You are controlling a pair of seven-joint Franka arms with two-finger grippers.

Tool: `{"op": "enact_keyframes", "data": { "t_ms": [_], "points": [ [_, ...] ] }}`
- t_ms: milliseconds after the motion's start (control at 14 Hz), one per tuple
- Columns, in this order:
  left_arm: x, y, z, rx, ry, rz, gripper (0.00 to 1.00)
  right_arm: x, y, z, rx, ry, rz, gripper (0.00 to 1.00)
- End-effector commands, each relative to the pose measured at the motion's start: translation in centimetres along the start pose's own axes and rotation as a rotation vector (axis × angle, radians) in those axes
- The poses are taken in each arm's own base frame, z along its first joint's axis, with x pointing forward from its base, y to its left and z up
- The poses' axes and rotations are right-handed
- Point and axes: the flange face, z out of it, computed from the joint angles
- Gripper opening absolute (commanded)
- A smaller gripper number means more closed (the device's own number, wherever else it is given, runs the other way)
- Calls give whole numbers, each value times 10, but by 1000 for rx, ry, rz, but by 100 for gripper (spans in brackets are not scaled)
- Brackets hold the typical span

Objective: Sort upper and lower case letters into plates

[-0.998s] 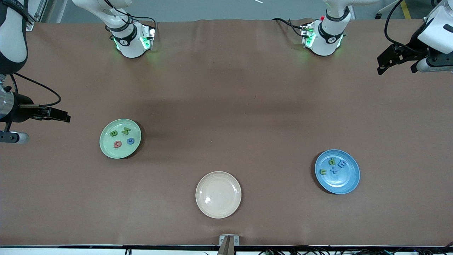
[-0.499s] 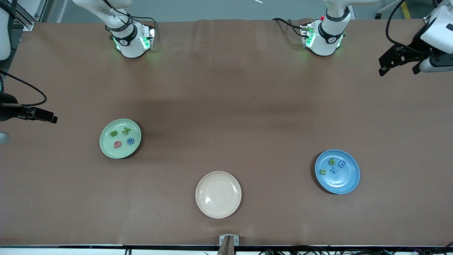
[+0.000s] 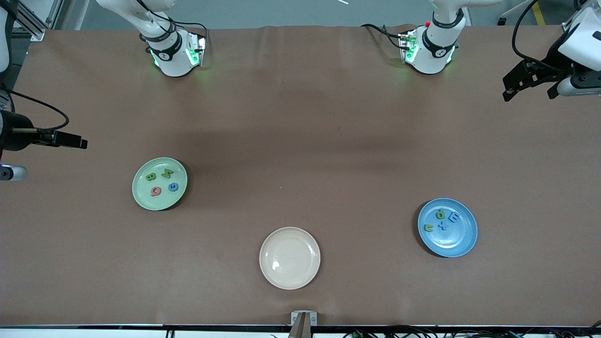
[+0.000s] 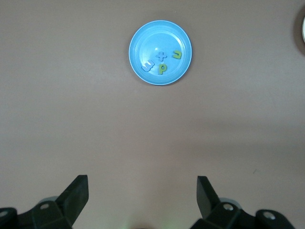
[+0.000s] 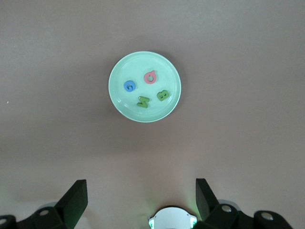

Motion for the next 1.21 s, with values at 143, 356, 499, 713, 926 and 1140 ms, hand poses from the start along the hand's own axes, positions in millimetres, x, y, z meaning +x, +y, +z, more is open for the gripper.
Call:
{"op": "enact_keyframes", "data": {
  "t_ms": [143,356,499,713,926,1140],
  "points": [
    [0,-2,-3,18,24,21,100,-26,-13,-56,20,111,-22,100],
    [0,-2,-5,18,27,21,100,-21,-14,-57,-22,147,-38,100],
    [0,-2,-4,18,25,21,100,-19,-34,-47,-107,141,-98,100],
    [0,-2,-4,18,27,19,100,-24,-31,-42,-102,145,-95,100],
    [1,-1,-4,11,31,20,100,-30,-14,-34,-62,142,-74,100],
    [1,3,-5,11,37,30,100,-32,-2,-33,-36,136,-59,100]
  ]
}}
